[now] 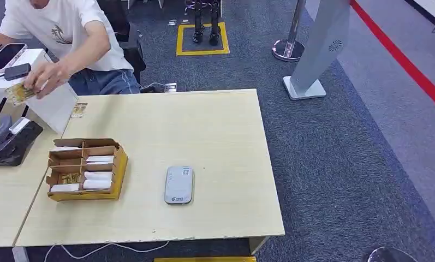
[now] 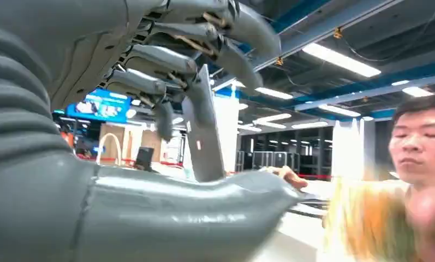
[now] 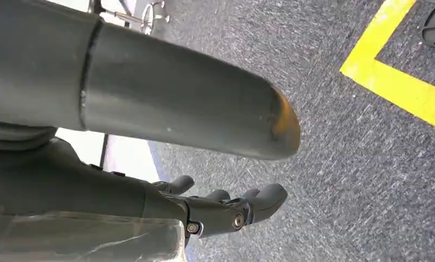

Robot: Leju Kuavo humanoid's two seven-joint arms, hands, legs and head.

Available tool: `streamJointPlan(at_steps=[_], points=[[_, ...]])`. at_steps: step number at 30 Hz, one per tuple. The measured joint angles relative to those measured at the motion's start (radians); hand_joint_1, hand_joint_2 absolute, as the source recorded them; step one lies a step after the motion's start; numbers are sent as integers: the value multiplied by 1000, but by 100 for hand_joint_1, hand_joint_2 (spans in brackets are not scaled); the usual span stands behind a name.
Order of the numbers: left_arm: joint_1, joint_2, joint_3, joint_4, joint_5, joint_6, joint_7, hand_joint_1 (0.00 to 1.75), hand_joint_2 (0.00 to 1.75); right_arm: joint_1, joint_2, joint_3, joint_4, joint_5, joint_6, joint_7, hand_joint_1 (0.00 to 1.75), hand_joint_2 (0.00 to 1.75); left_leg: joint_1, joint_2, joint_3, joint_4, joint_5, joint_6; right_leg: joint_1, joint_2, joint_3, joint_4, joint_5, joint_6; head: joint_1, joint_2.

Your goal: Pass the card to the sensor for recognition and then transmit it.

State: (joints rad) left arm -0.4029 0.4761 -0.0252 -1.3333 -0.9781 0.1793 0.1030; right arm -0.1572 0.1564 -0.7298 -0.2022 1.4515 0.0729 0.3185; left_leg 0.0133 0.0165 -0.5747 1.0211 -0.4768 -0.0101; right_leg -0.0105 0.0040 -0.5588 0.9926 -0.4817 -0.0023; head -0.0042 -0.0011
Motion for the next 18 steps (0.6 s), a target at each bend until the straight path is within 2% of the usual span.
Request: streamJointPlan(at_steps=[4, 5, 11, 13, 15, 17, 18], points=[[39, -5, -17, -48, 16, -11, -2, 0, 0, 8, 0, 0, 0, -10, -5, -5, 0, 0, 0, 0, 0, 0, 0, 0, 0, 0, 0, 0, 0, 0, 0, 0], [46, -6, -18, -55, 18, -12, -2, 0, 175, 9, 0, 0, 0, -11, -6, -6, 0, 0, 0, 0, 0, 0, 0, 0, 0, 0, 0, 0, 0, 0, 0, 0], [48, -7, -19, -57, 18, -12, -2, 0, 175, 9, 0, 0, 0, -11, -6, -7, 0, 0, 0, 0, 0, 0, 0, 0, 0, 0, 0, 0, 0, 0, 0, 0], [75, -7, -26, -84, 28, -23, -10, 0, 175, 13, 0, 0, 0, -18, -14, -10, 0, 0, 0, 0, 0, 0, 0, 0, 0, 0, 0, 0, 0, 0, 0, 0], [146, -8, -65, -156, 54, -76, -44, 0, 175, 24, 0, -3, 0, -33, -17, -14, 0, 0, 0, 0, 0, 0, 0, 0, 0, 0, 0, 0, 0, 0, 0, 0], [207, -12, -119, -230, 65, -105, -53, 0, 175, 37, -1, -9, 0, -43, -18, -20, 0, 0, 0, 0, 0, 0, -1, 1, 0, 0, 0, 0, 0, 0, 0, 0], [234, -12, -153, -266, 90, -147, -85, 0, 175, 43, -2, -15, 0, -55, -29, -24, 0, 0, 0, 0, 0, 0, 0, 1, 0, 0, 0, 0, 0, 0, 0, 0]])
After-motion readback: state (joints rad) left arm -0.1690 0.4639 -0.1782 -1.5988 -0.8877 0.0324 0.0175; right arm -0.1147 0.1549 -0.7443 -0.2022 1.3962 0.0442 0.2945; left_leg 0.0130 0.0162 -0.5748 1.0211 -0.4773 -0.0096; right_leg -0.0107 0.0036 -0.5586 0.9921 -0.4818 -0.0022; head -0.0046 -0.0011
